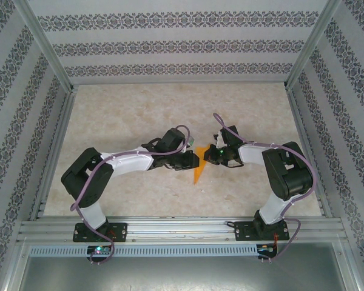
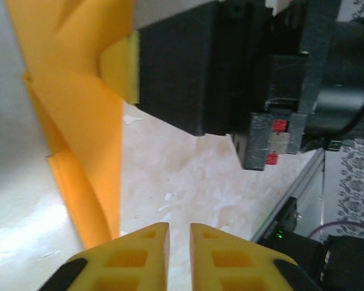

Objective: Fold a paper plane with a square sheet of paper (fold left side to right side)
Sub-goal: Fold the wing for the fifth time at the center of the table.

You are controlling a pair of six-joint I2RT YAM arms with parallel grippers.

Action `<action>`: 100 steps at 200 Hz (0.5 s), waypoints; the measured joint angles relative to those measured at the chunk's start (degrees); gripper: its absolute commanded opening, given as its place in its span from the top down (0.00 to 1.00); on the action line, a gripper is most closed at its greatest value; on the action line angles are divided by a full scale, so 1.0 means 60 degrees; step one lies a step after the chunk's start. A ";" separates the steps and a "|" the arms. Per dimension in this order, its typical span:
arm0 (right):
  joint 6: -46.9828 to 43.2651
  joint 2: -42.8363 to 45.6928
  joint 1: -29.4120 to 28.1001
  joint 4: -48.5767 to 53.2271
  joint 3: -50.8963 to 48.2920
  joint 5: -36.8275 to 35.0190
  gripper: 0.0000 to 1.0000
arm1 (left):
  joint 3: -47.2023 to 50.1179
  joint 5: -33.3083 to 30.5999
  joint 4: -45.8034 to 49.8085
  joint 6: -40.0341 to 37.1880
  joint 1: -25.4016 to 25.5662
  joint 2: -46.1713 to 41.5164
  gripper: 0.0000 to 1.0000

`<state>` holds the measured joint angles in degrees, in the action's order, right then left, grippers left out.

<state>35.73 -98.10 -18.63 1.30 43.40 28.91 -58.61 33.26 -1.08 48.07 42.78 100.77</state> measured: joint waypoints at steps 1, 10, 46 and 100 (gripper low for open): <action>0.0000 0.0000 0.0000 0.0004 0.0000 0.0000 1.00 | -0.0007 0.0011 -0.0011 0.0011 0.0004 0.0015 0.86; 0.0000 -0.0004 0.0000 0.0004 0.0004 0.0000 1.00 | -0.0069 0.0175 -0.0164 0.0040 0.0044 0.0200 0.87; -0.0022 -0.0033 0.0000 0.0029 0.0040 0.0011 1.00 | -0.0153 0.0510 -0.0393 0.0087 0.0066 0.0940 0.89; -0.0025 -0.0051 -0.0047 0.0073 0.0087 -0.0029 1.00 | -0.0270 0.0350 -0.0273 -0.0015 0.0066 0.1231 0.89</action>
<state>35.57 -98.41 -18.92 1.74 43.92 28.73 -60.23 35.35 -2.72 47.99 43.18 108.16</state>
